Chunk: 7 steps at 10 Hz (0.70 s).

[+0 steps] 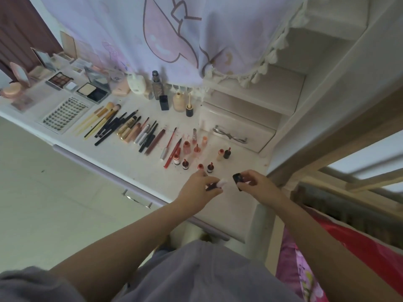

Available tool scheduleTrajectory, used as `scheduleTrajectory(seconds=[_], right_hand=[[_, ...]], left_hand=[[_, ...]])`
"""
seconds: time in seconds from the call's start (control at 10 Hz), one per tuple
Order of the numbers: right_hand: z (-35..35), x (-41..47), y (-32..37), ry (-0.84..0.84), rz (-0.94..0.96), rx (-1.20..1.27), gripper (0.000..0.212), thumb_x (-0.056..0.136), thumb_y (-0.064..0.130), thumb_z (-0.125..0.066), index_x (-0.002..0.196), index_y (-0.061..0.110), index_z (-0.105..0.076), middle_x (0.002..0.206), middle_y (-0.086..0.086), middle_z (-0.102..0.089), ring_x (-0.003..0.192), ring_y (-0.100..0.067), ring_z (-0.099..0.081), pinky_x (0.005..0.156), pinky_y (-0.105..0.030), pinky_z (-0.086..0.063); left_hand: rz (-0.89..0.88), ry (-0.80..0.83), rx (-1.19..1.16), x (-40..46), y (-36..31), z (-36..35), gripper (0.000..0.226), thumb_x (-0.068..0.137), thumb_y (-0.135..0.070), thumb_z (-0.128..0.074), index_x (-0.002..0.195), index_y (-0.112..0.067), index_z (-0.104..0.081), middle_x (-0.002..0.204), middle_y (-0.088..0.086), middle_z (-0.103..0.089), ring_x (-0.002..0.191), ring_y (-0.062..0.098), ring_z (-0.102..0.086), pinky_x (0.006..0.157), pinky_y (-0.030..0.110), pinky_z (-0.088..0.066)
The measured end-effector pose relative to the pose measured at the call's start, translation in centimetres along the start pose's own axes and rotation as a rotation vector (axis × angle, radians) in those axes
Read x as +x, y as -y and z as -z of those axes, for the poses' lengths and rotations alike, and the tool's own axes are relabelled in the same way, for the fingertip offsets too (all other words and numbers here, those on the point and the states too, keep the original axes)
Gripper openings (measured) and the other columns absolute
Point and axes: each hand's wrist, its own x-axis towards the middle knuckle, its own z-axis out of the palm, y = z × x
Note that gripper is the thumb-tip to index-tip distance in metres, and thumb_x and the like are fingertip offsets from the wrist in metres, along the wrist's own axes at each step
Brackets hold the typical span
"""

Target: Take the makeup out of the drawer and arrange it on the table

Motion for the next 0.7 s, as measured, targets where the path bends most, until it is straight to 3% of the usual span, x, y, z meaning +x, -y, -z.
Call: scheduleTrajectory(seconds=[0.1, 0.2, 0.3, 0.5, 0.7], right_hand=[[-1.0, 1.0, -1.0, -0.127, 0.025, -0.027, 0.018, 0.089, 0.030, -0.061, 0.105, 0.029, -0.053, 0.096, 0.003, -0.057, 0.080, -0.011, -0.055, 0.062, -0.019, -0.041], [-2.8, 2.0, -1.5, -0.166, 0.022, -0.033, 0.024, 0.090, 0.025, -0.060, 0.112, 0.020, -0.051, 0.103, 0.002, -0.056, 0.089, -0.012, -0.056, 0.073, -0.023, -0.047], [-4.4, 2.9, -1.4, -0.192, 0.075, -0.055, 0.022, 0.090, 0.018, -0.059, 0.111, 0.017, -0.053, 0.110, -0.002, -0.057, 0.097, -0.016, -0.056, 0.086, -0.028, -0.047], [-5.5, 3.9, -1.1, -0.189, 0.231, -0.248, 0.019, 0.093, 0.018, -0.052, 0.112, 0.015, -0.051, 0.116, -0.006, -0.051, 0.097, -0.019, -0.054, 0.087, -0.032, -0.048], [-5.0, 4.1, -1.5, -0.145, 0.167, -0.161, 0.038, 0.092, 0.015, -0.054, 0.129, 0.016, -0.043, 0.128, -0.007, -0.043, 0.101, -0.019, -0.055, 0.088, -0.025, -0.044]], left_hand=[[0.053, -0.075, -0.038, 0.6, 0.4, -1.3, 0.025, 0.091, -0.033, -0.056, 0.111, -0.021, -0.065, 0.084, -0.005, -0.048, 0.072, 0.002, -0.042, 0.064, 0.011, -0.030], [0.160, -0.117, -0.164, 0.6, 1.0, -2.0, 0.028, 0.090, -0.026, -0.058, 0.116, -0.017, -0.064, 0.087, -0.007, -0.051, 0.080, 0.012, -0.053, 0.077, 0.024, -0.048], [0.141, -0.153, -0.160, 0.6, 1.3, -2.6, 0.027, 0.090, -0.021, -0.058, 0.116, -0.018, -0.063, 0.092, -0.004, -0.054, 0.082, 0.018, -0.058, 0.082, 0.038, -0.052], [0.075, -0.243, -0.087, 1.6, 1.3, -3.9, 0.027, 0.091, -0.021, -0.056, 0.118, -0.019, -0.061, 0.092, -0.007, -0.046, 0.080, 0.009, -0.048, 0.074, 0.019, -0.036], [0.140, -0.211, -0.086, 1.2, 1.5, -4.5, 0.042, 0.092, -0.027, -0.054, 0.133, -0.024, -0.046, 0.109, -0.006, -0.051, 0.085, 0.007, -0.049, 0.081, 0.022, -0.043]])
